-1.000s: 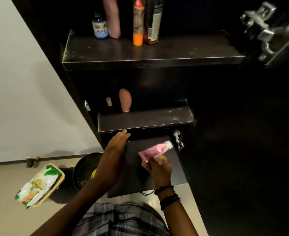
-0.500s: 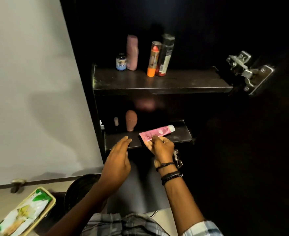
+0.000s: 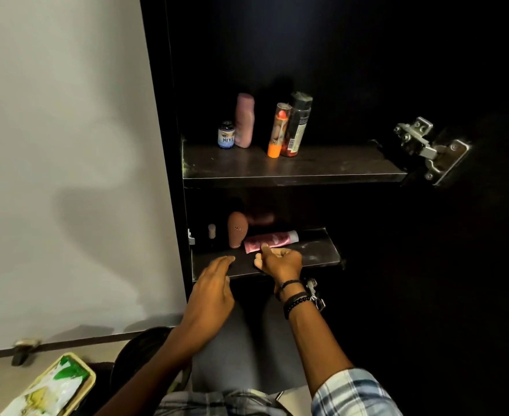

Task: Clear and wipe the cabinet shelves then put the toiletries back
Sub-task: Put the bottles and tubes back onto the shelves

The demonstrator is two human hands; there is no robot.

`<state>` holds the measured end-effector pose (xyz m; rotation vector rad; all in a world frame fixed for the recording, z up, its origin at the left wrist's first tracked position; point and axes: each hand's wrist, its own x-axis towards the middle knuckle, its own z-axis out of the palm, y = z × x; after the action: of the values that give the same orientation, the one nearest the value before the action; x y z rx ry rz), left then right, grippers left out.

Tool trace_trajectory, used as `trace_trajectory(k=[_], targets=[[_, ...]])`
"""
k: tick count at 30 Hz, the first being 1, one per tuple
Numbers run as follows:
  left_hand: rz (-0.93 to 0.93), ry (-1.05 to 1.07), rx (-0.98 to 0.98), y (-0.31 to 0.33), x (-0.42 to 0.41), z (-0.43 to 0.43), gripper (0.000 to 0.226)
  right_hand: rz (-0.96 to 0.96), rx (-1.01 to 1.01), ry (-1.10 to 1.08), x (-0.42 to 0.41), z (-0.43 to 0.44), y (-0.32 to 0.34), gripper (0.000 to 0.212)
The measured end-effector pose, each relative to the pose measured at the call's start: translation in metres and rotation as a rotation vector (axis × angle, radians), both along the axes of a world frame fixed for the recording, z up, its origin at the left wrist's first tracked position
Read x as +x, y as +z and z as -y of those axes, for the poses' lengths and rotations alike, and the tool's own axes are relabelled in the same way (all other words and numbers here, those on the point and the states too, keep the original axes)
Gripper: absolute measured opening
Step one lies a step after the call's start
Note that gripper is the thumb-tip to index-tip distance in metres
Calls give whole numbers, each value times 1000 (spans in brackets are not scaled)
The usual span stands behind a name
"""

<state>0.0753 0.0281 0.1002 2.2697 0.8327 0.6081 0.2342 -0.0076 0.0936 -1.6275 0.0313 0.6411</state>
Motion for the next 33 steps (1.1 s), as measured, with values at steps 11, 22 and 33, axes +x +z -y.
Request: trace_trajectory(k=[11,22,33], targets=[[64,-121,-35,6,-16,27,40,148,-31,-94,-32,65,-16,42],[7,-448,-161,-12,-25,130,41,-71,-82,-681,-88,262,-41,72],[15,-571,-145,-4,-27,191,40,133,-197,-768,-96,367,-9,64]])
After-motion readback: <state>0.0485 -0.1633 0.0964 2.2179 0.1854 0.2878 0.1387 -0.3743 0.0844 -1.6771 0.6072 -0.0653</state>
